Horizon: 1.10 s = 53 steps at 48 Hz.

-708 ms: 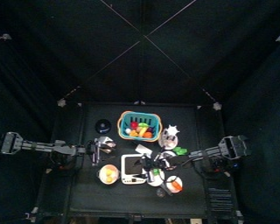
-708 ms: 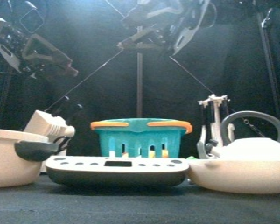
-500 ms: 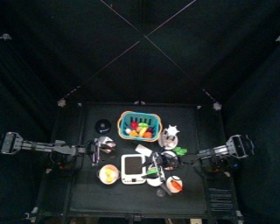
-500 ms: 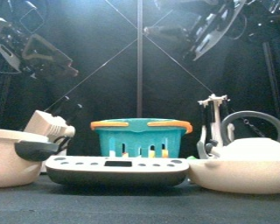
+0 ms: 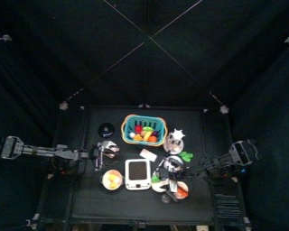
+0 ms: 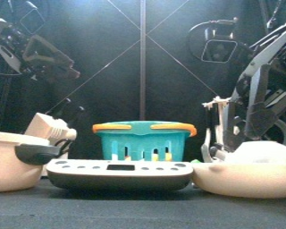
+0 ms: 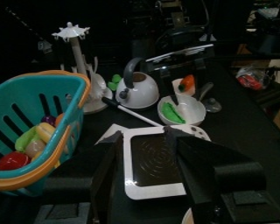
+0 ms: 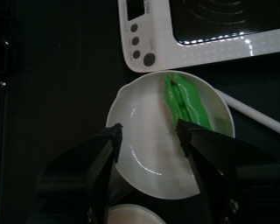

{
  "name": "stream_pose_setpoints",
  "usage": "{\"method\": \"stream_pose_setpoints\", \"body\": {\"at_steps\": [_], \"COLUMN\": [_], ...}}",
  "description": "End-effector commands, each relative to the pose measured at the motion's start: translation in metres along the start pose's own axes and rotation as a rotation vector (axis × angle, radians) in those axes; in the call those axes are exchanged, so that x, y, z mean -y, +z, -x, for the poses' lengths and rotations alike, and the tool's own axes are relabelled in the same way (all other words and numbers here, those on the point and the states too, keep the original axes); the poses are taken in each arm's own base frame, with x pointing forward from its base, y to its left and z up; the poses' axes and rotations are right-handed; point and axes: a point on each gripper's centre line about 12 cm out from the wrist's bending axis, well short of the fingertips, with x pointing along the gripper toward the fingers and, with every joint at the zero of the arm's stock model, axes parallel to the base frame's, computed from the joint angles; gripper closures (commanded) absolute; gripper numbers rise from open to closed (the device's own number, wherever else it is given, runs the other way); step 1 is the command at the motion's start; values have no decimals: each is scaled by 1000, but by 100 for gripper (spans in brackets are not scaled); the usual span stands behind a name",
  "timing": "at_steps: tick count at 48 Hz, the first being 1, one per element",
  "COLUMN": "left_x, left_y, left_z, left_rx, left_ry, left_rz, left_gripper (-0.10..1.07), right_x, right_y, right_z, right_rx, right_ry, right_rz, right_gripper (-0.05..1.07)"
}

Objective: Grab pea

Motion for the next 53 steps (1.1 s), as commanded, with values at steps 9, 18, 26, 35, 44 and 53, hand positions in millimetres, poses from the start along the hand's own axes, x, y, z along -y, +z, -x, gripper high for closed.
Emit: {"method": "stream_pose_setpoints", "body": {"at_steps": [9,18,26,35,44,53], "left_x": [-1,-1,-1,-1,-1,-1], "left_y": [8,8,8,7,7,7], "left_z": [-3,-2,-2,-2,-2,-2], "left_rx": [23,23,21,20,20,20], "left_ry": [4,5,4,5,5,5], "left_rz": [2,3,2,3,3,3], "left_gripper": [16,15,16,16,16,15], "right_x": [11,15,16,13,8,11], "right_y": [14,8,6,20,42,46], "right_z": [-3,-22,-31,-26,1,3], "right_rx": [-11,-65,-98,-68,-21,-11], "right_ry": [-40,-58,-68,-64,-68,-77], "right_rz": [11,22,28,28,43,61], "right_gripper": [16,16,30,51,51,51]}}
